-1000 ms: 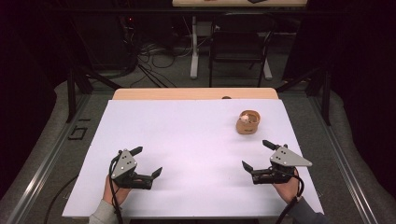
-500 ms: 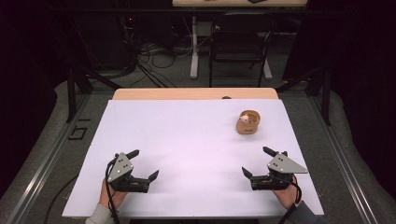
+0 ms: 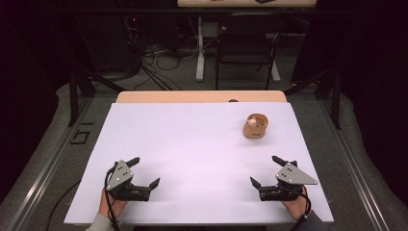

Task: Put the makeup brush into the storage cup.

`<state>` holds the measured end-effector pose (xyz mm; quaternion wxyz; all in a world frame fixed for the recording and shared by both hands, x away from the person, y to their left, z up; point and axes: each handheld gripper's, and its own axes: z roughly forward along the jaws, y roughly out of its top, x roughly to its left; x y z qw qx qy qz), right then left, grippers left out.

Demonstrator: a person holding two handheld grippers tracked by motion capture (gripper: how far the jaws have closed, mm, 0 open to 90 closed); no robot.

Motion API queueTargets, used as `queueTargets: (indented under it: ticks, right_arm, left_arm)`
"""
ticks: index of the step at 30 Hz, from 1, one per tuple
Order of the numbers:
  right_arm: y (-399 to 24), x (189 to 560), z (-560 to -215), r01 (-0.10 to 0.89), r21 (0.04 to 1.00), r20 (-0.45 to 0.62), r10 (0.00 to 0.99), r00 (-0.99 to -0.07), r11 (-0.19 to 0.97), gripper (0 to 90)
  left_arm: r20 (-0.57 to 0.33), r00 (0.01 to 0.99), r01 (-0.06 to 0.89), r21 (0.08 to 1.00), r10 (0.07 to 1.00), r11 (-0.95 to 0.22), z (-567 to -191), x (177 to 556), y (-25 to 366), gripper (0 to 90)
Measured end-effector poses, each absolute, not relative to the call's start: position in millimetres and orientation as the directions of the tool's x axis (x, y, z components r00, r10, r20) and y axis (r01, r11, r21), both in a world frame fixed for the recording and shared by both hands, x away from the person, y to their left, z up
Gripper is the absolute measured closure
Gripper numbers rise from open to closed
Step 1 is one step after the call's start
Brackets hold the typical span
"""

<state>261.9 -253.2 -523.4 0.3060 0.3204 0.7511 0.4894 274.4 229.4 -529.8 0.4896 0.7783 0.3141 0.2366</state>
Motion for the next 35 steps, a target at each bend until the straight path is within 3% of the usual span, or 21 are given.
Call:
queueTargets:
  ticks: [19, 35]
  right_arm:
    - [-261.3, 246.0, -522.3, 0.154, 0.943, -0.141, 0.774, -0.617, 0.295, 0.0]
    - [-268.5, 238.4, -520.3, 0.138, 0.952, -0.133, 0.777, -0.616, 0.273, 0.0]
  left_arm:
    - [0.034, 0.678, 0.256, 0.925, 0.734, -0.279, -532.5, 262.6, 247.6, 0.0]
    - [0.043, 0.725, 0.234, 0.923, 0.688, -0.304, -535.0, 257.1, 245.0, 0.0]
